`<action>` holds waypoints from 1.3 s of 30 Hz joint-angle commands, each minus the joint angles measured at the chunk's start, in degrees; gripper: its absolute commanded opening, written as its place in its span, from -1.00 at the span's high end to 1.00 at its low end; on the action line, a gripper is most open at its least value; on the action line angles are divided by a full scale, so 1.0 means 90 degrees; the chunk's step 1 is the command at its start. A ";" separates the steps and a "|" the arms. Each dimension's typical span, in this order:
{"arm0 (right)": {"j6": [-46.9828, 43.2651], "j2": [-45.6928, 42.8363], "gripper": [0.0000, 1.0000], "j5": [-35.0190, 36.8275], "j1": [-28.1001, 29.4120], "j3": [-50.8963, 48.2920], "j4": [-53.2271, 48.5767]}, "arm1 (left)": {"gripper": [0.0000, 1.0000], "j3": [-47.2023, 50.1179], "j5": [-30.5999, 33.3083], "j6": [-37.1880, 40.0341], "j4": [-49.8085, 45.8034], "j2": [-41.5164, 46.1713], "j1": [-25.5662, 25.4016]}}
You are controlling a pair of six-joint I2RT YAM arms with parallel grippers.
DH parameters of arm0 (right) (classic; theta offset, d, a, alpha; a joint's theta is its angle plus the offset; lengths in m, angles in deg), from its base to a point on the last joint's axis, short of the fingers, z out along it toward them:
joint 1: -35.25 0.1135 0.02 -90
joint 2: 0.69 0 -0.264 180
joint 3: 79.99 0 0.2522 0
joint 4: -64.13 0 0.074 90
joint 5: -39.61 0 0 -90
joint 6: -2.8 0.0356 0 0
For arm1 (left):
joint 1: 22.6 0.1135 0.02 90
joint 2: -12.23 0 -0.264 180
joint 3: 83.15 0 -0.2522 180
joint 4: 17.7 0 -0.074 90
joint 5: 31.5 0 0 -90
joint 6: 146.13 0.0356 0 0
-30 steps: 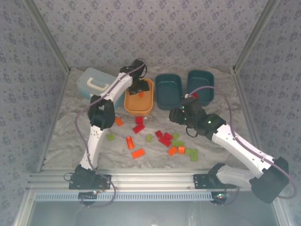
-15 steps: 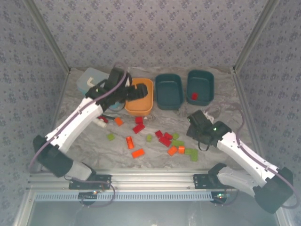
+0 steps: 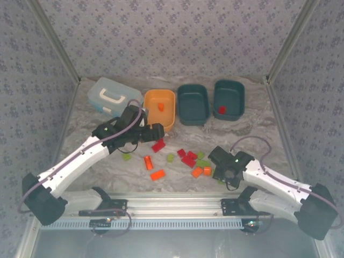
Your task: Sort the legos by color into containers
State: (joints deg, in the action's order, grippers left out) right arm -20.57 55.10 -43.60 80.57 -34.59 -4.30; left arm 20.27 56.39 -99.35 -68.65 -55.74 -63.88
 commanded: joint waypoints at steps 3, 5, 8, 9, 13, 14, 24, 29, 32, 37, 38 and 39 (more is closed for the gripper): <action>-0.0074 0.0226 -0.12 -0.0157 0.0169 -0.0132 0.0205 | -0.70 -0.0253 -0.0049 -0.0122 0.0054 0.0135 -0.0012; -0.0133 0.0328 -0.11 -0.0183 0.0176 -0.0163 0.0197 | -0.70 -0.0253 -0.0025 -0.0121 0.0031 0.0186 -0.0013; -0.0219 0.0550 -0.11 -0.0222 0.0154 -0.0225 0.0356 | -0.70 -0.0262 0.0035 -0.0129 -0.0001 0.0213 -0.0008; -0.0252 0.0663 -0.11 -0.0218 0.0132 -0.0225 0.0409 | -0.70 -0.0265 0.0029 -0.0138 0.0000 0.0208 -0.0007; -0.0489 0.1064 -0.10 -0.0208 -0.0069 -0.0215 0.0602 | -0.70 -0.0285 -0.0039 -0.0184 0.0010 0.0217 -0.0013; -0.0582 0.1138 -0.10 -0.0227 -0.0122 -0.0215 0.0694 | -0.70 -0.0290 -0.0039 -0.0179 0.0009 0.0242 -0.0007; -0.1093 0.1858 0.07 -0.0188 -0.0420 -0.0062 0.1115 | -0.71 -0.0438 -0.0049 -0.0203 -0.0008 0.0257 -0.0013; -0.1054 0.1795 0.33 -0.0103 -0.0383 -0.0099 0.1158 | -0.71 -0.0463 -0.0034 -0.0212 0.0008 0.0233 -0.0012; -0.0988 0.1698 0.40 0.0090 -0.0284 -0.0013 0.0996 | -0.71 -0.0365 -0.0027 -0.0247 0.0062 0.0239 -0.0014; -0.0836 0.1164 0.42 0.0730 -0.0020 0.0556 0.0052 | -0.71 -0.0026 -0.0340 -0.0426 0.0526 0.0356 -0.0013; -0.0846 0.1030 0.42 0.0848 0.0011 0.0733 -0.0181 | -0.72 0.0041 -0.0429 -0.0477 0.0643 0.0396 -0.0008; -0.0885 0.0911 0.43 0.0942 0.0009 0.0893 -0.0342 | -0.72 0.0088 -0.0514 -0.0513 0.0739 0.0434 -0.0011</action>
State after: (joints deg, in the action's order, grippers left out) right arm -29.64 66.40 -41.28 80.00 -31.12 -1.18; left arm 20.00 54.80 -102.32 -65.88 -53.84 -63.88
